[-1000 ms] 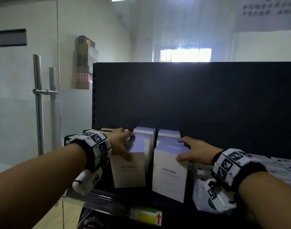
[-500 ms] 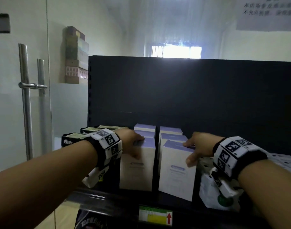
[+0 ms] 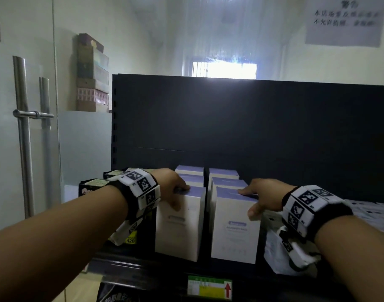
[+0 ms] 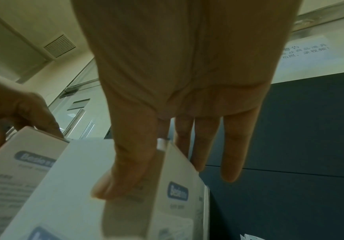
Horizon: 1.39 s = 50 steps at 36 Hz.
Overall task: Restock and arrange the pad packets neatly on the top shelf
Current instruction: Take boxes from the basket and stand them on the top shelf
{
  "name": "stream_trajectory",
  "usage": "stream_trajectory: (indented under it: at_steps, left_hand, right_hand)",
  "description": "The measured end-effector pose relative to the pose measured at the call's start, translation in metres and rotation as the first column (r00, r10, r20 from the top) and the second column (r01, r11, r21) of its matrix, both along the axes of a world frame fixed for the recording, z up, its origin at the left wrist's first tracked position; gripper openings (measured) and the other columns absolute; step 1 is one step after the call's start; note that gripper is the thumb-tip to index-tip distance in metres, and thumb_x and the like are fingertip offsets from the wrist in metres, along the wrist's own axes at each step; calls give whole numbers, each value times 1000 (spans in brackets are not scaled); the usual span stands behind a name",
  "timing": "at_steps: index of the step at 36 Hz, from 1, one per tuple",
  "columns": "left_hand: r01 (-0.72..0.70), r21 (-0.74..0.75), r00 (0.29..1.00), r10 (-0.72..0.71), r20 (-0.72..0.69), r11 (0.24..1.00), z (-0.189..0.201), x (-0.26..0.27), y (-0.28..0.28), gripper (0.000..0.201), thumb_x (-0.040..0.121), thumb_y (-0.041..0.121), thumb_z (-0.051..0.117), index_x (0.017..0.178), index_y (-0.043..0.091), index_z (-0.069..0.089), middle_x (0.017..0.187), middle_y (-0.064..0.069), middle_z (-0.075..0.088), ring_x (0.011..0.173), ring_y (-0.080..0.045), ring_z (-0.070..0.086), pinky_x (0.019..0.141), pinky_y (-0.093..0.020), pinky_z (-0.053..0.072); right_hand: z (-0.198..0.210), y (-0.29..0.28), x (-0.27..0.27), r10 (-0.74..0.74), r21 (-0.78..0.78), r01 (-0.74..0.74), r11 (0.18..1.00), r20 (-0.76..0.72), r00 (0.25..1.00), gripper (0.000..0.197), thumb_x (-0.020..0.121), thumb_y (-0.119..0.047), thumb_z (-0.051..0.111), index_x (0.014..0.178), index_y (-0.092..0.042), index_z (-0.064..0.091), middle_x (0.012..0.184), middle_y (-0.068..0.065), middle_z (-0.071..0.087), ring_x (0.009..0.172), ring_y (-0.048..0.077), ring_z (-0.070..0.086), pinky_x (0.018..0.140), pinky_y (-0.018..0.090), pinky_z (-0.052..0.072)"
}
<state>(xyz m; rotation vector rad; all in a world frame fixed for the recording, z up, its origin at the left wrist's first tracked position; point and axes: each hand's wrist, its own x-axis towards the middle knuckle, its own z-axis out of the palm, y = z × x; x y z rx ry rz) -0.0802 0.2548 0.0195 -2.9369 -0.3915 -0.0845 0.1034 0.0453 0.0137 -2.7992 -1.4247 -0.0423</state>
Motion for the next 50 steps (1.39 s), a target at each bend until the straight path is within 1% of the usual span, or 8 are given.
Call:
stream_trajectory:
  at_steps: [17,21,24,30,35,40,44,50]
  left_hand:
    - [-31,-51,998,34,56,998,-7,0,2,68,82,43,69,141,27,42,133,4,55,118,-17,53,92,-22,39]
    - [-22,-142,992,40,123,990,-11,-7,5,70,81,44,69,142,26,41,133,4,54,121,-19,50,85,-17,34]
    - [-35,-211,972,83,220,977,-2,-22,13,69,82,50,64,142,26,40,138,3,50,125,-19,48,96,-24,37]
    - [-205,-216,858,282,429,955,25,-83,65,35,94,27,56,129,22,57,131,1,59,117,-20,54,89,-22,36]
    - [-410,-257,793,481,373,875,22,-135,114,33,96,17,50,127,19,59,131,-3,59,119,-22,53,97,-29,38]
    - [-419,-384,785,541,302,822,4,-164,143,38,92,31,57,128,17,58,130,-5,59,116,-22,55,96,-30,40]
    - [-359,-527,801,544,250,770,-12,-168,155,53,83,41,68,131,24,53,130,-8,57,117,-24,55,98,-38,46]
    - [-252,-563,853,455,255,787,-35,-161,167,53,81,18,72,131,24,54,128,-4,59,116,-20,56,85,-30,49]
  right_hand:
    - [0,4,11,24,-57,-23,998,4,1000,76,76,-43,76,143,-36,40,108,-13,39,121,18,47,87,21,34]
    - [3,6,8,11,-74,-12,997,-19,1000,77,77,-45,74,144,-34,38,110,-13,39,121,16,46,90,21,35]
    - [8,10,5,-2,-84,-4,996,-70,998,77,78,-55,68,144,-30,38,123,-9,45,114,11,47,89,20,35]
    - [19,20,-11,-8,61,13,998,-71,997,73,80,-64,56,141,-25,42,142,-1,45,124,14,47,90,20,35]
    - [28,46,-57,69,242,-71,968,18,997,55,79,-63,58,123,-31,57,122,3,52,108,19,53,89,27,41]
    - [29,87,-120,243,327,-242,913,38,969,41,83,-53,62,118,-31,62,109,-7,53,99,9,49,85,23,36]
    - [22,128,-156,306,291,-319,902,92,948,43,85,-51,63,120,-27,63,115,-4,59,107,14,54,93,30,43]
    - [3,195,-191,250,154,-275,949,159,955,48,87,-42,64,131,-28,55,127,0,57,116,21,54,88,31,45]
